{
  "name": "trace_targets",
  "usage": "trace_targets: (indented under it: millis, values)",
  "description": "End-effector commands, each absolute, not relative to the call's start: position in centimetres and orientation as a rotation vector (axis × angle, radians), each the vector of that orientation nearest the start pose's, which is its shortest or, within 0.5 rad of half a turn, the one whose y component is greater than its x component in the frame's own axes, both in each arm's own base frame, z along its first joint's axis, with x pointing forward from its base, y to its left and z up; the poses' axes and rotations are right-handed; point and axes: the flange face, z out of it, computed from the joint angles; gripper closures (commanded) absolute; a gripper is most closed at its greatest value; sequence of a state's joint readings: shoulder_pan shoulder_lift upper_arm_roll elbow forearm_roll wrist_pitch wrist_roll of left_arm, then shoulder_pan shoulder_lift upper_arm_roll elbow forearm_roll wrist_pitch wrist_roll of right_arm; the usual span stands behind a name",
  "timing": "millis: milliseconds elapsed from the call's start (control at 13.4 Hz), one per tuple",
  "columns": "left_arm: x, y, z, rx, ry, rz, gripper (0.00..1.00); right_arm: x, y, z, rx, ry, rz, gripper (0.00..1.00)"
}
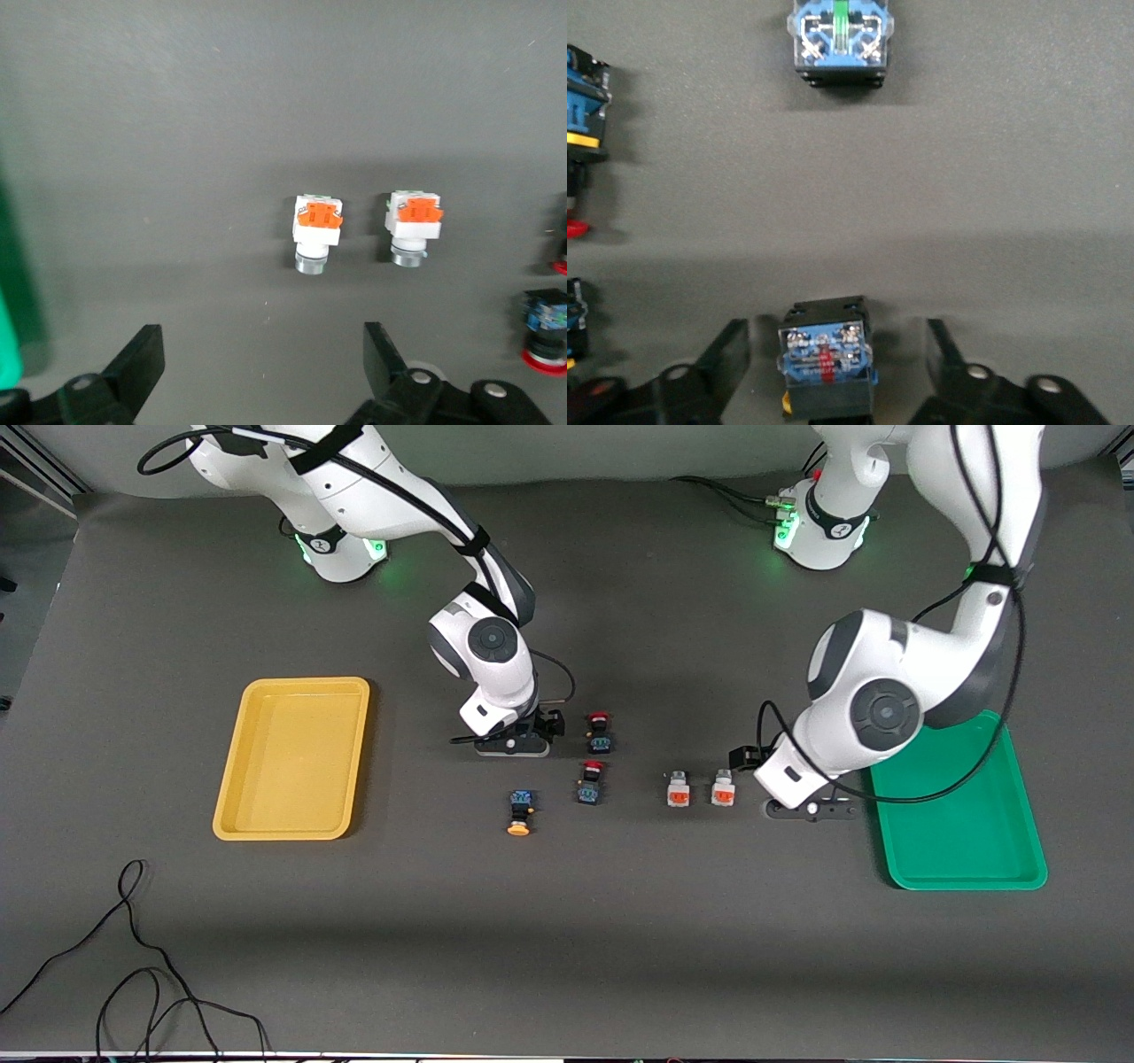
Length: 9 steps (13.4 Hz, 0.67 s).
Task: Place green and yellow buttons in trays
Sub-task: 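Grasp the yellow button with the right gripper while the left grasps the block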
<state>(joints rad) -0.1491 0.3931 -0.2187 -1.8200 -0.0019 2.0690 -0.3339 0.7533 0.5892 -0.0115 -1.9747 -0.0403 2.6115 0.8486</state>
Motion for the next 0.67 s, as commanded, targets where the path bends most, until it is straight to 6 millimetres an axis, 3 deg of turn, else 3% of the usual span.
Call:
trace_targets:
  millis: [0, 74, 223, 297, 595]
  values:
    - [58.2, -23.1, 27.9, -3.151, 0.059, 0.244, 0.00, 45.8, 42.1, 18.2, -3.118, 0.102, -0.113, 0.77]
    - [58.2, -23.6, 26.3, -3.157, 0.068, 0.243, 0.00, 45.9, 42.1, 18.5, -3.116, 0.106, -0.113, 0.83]
    - [58.3, -24.4, 23.4, -3.171, 0.080, 0.230, 0.00, 46.7, 41.9, 21.0, -3.128, 0.107, -0.099, 0.85]
    - [58.3, -24.7, 21.9, -3.181, 0.078, 0.218, 0.00, 47.4, 41.7, 23.3, -3.140, 0.096, -0.086, 0.90]
    - [58.2, -24.8, 18.2, -3.160, 0.131, 0.194, 0.00, 52.0, 39.0, 34.8, -3.128, 0.097, 0.117, 0.91]
